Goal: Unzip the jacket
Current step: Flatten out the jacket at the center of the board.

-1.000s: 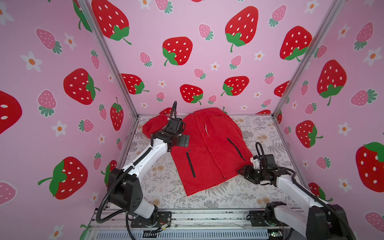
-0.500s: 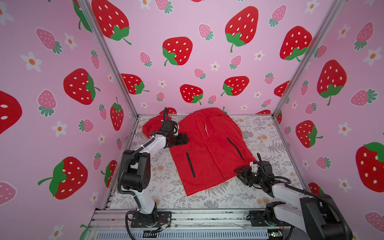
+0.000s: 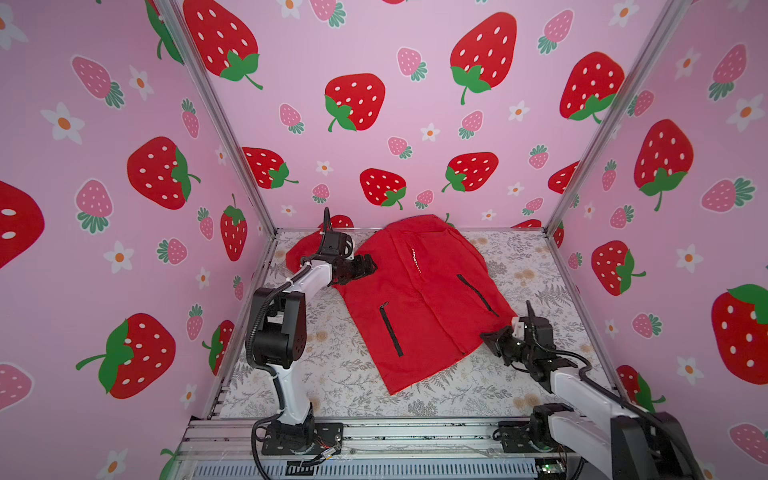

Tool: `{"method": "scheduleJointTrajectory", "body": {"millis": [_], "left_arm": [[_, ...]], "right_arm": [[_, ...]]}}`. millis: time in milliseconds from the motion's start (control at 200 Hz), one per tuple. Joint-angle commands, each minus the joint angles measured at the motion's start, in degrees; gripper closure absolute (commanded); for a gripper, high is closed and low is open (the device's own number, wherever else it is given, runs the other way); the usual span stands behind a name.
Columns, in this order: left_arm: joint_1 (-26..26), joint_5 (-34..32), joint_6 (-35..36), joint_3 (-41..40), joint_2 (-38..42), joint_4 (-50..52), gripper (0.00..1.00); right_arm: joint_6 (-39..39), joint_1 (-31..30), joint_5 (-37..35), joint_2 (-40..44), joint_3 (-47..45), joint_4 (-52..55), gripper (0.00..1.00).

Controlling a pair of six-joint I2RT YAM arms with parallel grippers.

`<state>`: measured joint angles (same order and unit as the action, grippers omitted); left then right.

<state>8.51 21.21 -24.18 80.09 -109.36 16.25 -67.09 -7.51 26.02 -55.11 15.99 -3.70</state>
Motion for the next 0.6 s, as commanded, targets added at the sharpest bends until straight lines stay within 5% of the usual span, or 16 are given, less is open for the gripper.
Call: {"method": "scheduleJointTrajectory", "body": {"millis": [0,75,195,315,455,520,595], "left_arm": [[-0.2,-0.2,-0.5,2.9,1.2,0.3,0.1],[-0.2,-2.1,0.2,3.0,1.9,1.5,0.1],[0.1,-4.8,3.3,3.3,2.2,2.9,0.07],[1.2,-4.6,7.4,4.8,0.4,3.1,0.01],[3.4,0.5,9.6,5.8,-2.6,-1.1,0.01],[3.5,3.1,7.6,6.0,-4.4,-4.6,0.01],[3.5,4.7,6.0,8.7,-7.9,-4.9,0.01]], "right_arm": [[19.6,12.2,-6.1,5.4,7.7,27.8,1.0],[30.3,20.9,-4.8,-1.5,13.6,33.3,1.0],[41.0,23.8,-4.8,-15.7,24.7,35.3,1.0],[45.0,23.8,-16.9,-21.8,34.3,36.1,1.0],[47.4,19.8,-23.0,-18.5,40.8,35.3,0.23],[49.8,15.5,-25.0,-17.7,44.0,36.9,0.07],[53.3,10.0,-25.7,-17.7,47.2,38.5,0.05]]}}
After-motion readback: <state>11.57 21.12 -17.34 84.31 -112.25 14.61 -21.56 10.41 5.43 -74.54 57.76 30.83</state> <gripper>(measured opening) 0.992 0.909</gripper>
